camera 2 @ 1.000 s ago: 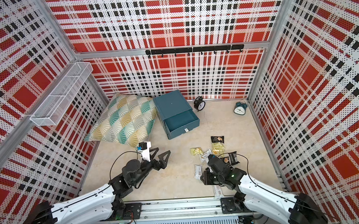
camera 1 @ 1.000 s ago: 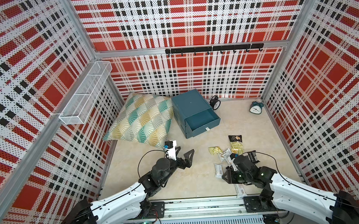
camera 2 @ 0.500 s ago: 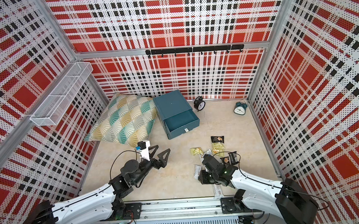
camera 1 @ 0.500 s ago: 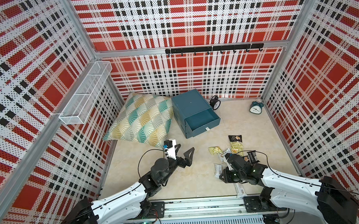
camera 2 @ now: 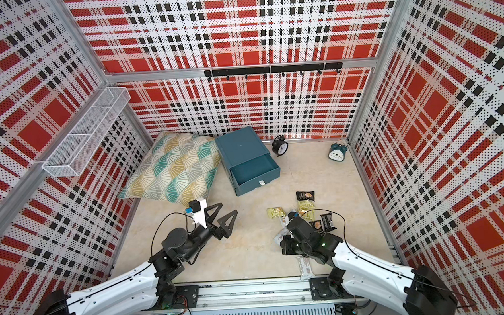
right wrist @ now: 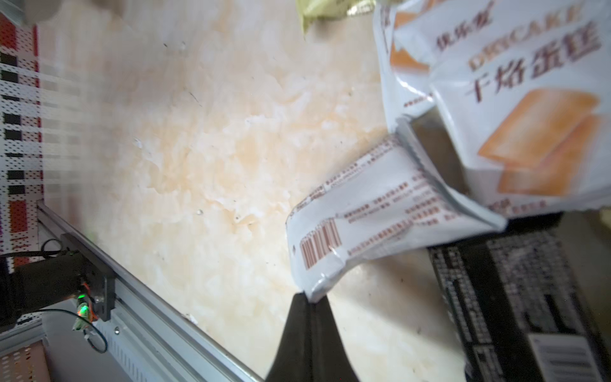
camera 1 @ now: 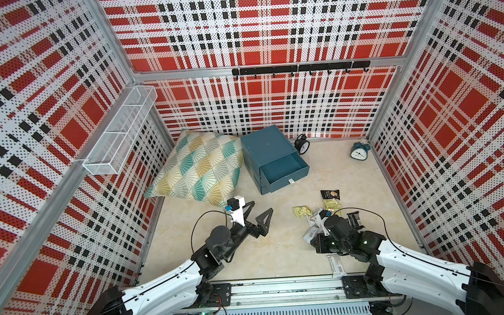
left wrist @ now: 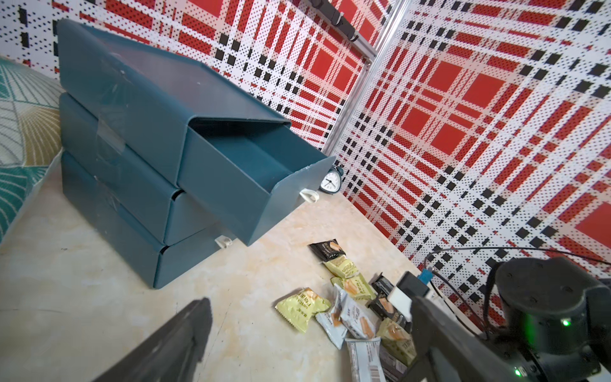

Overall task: Place the cookies into the drawer by color
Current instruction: Pick up the cookie at the center of the board, then place the cookie in the drawer.

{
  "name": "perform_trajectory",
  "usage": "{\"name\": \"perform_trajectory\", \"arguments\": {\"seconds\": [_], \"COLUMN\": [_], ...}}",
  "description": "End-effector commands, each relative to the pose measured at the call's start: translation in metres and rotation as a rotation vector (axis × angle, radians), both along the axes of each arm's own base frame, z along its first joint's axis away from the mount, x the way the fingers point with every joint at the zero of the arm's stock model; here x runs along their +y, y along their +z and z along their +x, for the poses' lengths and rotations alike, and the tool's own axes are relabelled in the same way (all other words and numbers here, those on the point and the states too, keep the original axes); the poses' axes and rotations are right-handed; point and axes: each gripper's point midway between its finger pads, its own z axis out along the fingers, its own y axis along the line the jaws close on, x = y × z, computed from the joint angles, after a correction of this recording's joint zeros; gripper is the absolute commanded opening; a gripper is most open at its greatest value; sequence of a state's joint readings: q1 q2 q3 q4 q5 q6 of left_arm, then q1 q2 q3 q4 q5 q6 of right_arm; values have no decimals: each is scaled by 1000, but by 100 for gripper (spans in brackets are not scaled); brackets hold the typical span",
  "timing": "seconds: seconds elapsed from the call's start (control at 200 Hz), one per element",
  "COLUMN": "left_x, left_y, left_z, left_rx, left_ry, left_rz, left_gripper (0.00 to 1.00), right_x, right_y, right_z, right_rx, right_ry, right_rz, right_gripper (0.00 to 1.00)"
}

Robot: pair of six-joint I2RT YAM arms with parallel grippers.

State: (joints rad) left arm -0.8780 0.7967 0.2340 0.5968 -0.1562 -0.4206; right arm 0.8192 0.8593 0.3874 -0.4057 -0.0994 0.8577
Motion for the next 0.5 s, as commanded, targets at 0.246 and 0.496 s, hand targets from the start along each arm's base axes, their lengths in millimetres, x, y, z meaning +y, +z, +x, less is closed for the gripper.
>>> {"name": "perform_trajectory", "arguments": {"seconds": [0.246,0.496], "left_x": [13,18], "left_y": [19,16], "left_z": [-12,-12], "left_rx": [-62,-64], "left_ry": [-1,18], "left_rz": [-86,-88], "left_gripper": [99,99], "right_x": [22,46], "right_y": [119,186], "right_z": [42,74], "right_rx": [-293,-421], "right_ry": [13,32], "right_rz": [87,80], "right_gripper": [0,0]}}
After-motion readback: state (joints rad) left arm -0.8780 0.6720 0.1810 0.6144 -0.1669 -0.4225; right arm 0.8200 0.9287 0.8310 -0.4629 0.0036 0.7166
